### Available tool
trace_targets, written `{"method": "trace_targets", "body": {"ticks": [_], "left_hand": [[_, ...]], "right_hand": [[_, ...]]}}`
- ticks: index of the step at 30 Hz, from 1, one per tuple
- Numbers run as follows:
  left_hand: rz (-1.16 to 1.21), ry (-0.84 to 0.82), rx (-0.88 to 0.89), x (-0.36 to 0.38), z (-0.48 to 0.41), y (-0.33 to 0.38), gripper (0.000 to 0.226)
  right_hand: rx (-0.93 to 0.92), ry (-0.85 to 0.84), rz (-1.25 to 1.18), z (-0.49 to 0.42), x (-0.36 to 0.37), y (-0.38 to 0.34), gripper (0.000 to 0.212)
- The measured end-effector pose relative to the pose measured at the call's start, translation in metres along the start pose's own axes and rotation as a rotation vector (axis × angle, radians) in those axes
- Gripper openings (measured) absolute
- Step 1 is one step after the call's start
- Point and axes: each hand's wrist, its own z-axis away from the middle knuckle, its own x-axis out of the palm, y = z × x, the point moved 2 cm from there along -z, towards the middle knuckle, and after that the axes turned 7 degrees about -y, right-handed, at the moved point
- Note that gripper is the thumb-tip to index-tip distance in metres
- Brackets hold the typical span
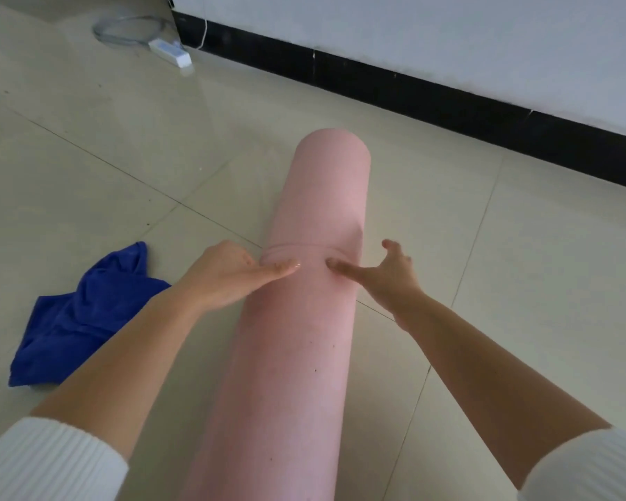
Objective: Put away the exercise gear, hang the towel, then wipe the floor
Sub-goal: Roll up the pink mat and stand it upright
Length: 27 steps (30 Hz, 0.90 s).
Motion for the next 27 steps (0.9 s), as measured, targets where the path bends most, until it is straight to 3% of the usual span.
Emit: {"method": "trace_targets", "body": {"ticks": [3,6,9,14,18,19,22,24,27], "left_hand": [[0.038,-0.020,-0.070,-0.011,-0.019,-0.009,0.074],[0.301,-0.240,-0.183,-0.007,-0.029,-0.032,0.093],[0.532,-0.412,-0.171,0.008,-0.032,-0.045,0.104],[0.649,-0.445,-0.092,0.021,-0.031,-0.034,0.090],[0.730,-0.470,0.023,0.043,-0.013,-0.010,0.070],[0.744,-0.461,0.037,0.050,-0.008,-0.004,0.073],[0.763,-0.414,0.110,0.059,0.002,0.028,0.113],[0.739,-0.385,0.224,0.055,0.011,0.065,0.124],[0.697,-0.350,0.362,0.047,0.031,0.138,0.139]], "right_hand": [[0.122,-0.174,-0.191,-0.007,0.015,0.004,0.121],[0.191,-0.295,-0.249,-0.012,0.033,0.005,0.133],[0.166,-0.308,-0.300,-0.016,0.041,0.007,0.137],[0.172,-0.309,-0.380,-0.013,0.034,0.017,0.140],[0.158,-0.334,-0.456,0.007,0.010,0.034,0.128],[0.143,-0.336,-0.492,0.014,0.001,0.039,0.124],[0.077,-0.319,-0.584,0.037,-0.033,0.042,0.121],[0.002,-0.302,-0.604,0.052,-0.065,0.030,0.120],[-0.154,-0.227,-0.509,0.078,-0.128,0.001,0.091]]}}
